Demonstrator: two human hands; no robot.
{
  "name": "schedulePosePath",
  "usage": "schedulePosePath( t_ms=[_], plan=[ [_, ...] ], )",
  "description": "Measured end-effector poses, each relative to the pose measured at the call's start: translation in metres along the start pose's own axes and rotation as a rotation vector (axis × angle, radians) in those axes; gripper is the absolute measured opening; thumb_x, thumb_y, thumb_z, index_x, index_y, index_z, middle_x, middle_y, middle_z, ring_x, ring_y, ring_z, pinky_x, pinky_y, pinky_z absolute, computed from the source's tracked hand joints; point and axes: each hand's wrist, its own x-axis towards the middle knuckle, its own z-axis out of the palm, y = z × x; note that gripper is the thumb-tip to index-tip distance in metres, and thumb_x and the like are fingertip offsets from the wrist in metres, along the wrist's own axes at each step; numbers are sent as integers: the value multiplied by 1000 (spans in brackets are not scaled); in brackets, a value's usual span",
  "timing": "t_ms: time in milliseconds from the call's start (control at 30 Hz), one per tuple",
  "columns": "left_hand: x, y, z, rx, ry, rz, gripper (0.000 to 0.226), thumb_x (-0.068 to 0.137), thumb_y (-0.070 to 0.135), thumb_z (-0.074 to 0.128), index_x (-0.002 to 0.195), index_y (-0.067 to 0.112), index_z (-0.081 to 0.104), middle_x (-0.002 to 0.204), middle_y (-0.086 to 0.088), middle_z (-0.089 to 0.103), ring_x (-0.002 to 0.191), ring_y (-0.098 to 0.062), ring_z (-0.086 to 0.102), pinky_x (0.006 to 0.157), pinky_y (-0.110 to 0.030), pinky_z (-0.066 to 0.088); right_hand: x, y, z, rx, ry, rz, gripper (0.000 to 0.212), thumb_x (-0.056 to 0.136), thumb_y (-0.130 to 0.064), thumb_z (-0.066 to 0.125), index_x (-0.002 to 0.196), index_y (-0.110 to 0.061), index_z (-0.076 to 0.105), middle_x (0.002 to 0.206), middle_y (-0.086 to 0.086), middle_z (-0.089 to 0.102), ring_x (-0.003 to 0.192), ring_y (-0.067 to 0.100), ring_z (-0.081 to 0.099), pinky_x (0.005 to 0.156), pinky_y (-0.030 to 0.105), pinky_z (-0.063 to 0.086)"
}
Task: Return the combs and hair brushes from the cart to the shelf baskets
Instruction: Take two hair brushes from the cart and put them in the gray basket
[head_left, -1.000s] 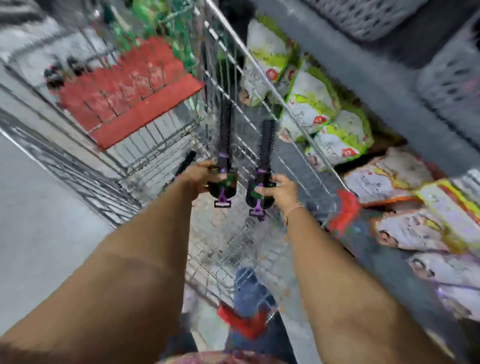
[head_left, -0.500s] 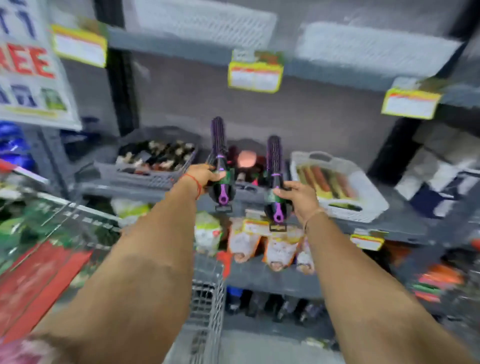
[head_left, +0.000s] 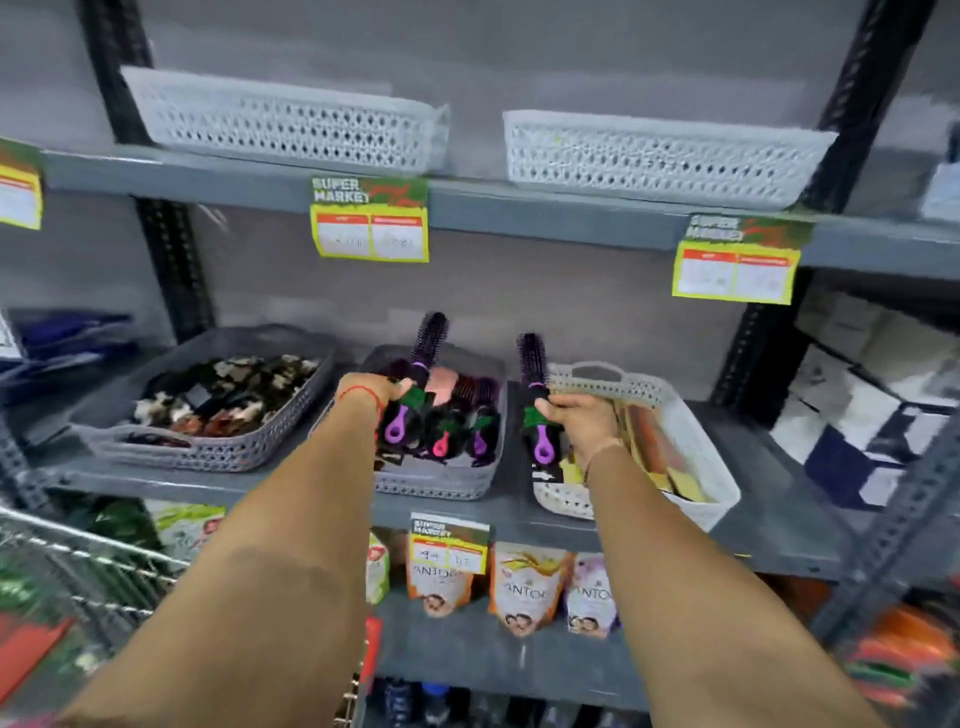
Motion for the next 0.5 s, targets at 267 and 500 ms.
schedulePosePath(
  t_ms=[267, 500],
  plan=[
    [47, -22, -14, 173, 86, -80, 57, 101, 34, 23, 137, -7, 40, 148, -21, 41, 136, -30, 42, 111, -32, 32, 41, 26, 91, -92, -36, 68, 27, 77, -3, 70, 102, 5, 66, 103, 19, 66, 89, 19, 58, 76, 25, 42],
    [82, -60, 30, 224, 153, 16, 34, 88, 4, 52, 122, 2, 52, 127, -24, 58, 119, -38, 55, 104, -38, 43, 49, 62, 127, -589, -2, 27, 26, 87, -3, 54, 109, 0, 66, 118, 17, 64, 108, 30, 60, 78, 12, 45]
  ],
)
